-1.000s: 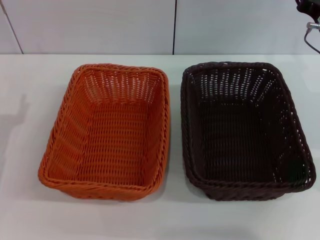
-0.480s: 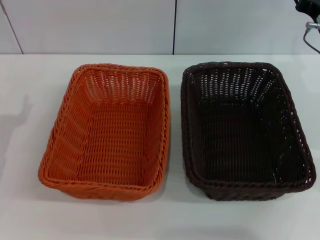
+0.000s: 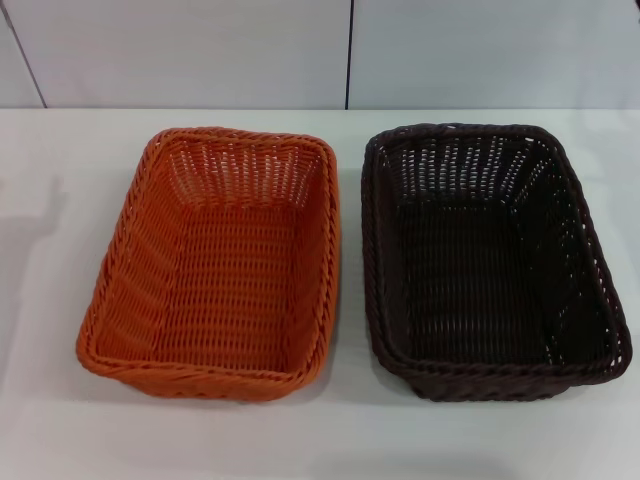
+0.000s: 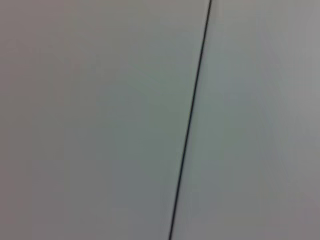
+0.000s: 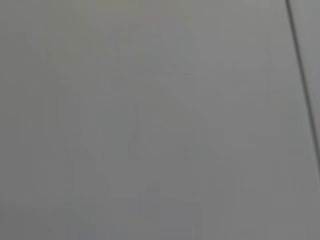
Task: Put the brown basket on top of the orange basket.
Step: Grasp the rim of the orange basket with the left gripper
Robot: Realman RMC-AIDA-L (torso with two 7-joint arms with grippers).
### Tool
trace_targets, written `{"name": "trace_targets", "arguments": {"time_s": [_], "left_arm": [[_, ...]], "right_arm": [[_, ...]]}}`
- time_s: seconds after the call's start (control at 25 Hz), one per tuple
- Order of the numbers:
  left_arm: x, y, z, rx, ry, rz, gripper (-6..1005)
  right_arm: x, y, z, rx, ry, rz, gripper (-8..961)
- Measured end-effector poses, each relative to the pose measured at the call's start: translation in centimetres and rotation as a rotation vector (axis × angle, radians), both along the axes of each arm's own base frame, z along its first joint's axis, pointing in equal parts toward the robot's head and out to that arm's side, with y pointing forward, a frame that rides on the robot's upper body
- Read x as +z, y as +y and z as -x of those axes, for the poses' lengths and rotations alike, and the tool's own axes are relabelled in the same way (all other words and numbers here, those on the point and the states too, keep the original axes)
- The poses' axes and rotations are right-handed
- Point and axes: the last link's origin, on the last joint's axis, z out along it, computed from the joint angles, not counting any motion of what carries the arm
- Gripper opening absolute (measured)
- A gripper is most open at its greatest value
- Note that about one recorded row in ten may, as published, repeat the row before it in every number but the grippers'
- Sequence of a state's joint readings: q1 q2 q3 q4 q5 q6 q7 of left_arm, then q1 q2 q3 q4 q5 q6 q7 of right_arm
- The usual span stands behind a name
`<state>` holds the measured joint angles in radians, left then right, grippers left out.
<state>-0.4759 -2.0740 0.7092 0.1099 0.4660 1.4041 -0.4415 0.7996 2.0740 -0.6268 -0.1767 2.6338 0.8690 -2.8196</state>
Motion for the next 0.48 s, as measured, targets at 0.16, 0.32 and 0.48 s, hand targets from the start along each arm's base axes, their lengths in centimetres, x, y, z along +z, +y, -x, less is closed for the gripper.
{"name": "trace_targets", "arguments": {"time_s": [0.16, 0.32, 0.48], "left_arm": [[0.0, 0.0, -0.2, -0.002, -0.014, -0.024, 811], [-0.1, 0.8, -0.9, -0.024, -0.02, -0.01, 811], [0.4, 3.4, -2.3, -0.099, -0.071, 0.112, 810]], "right_arm": [[0.3, -0.7, -0.8, -0.002, -0.002, -0.017, 667], [0.7, -1.8, -1.8, 0.006, -0.014, -0.041, 667], [1.0, -2.5, -2.6, 0.002, -0.032, -0.052, 667]]}}
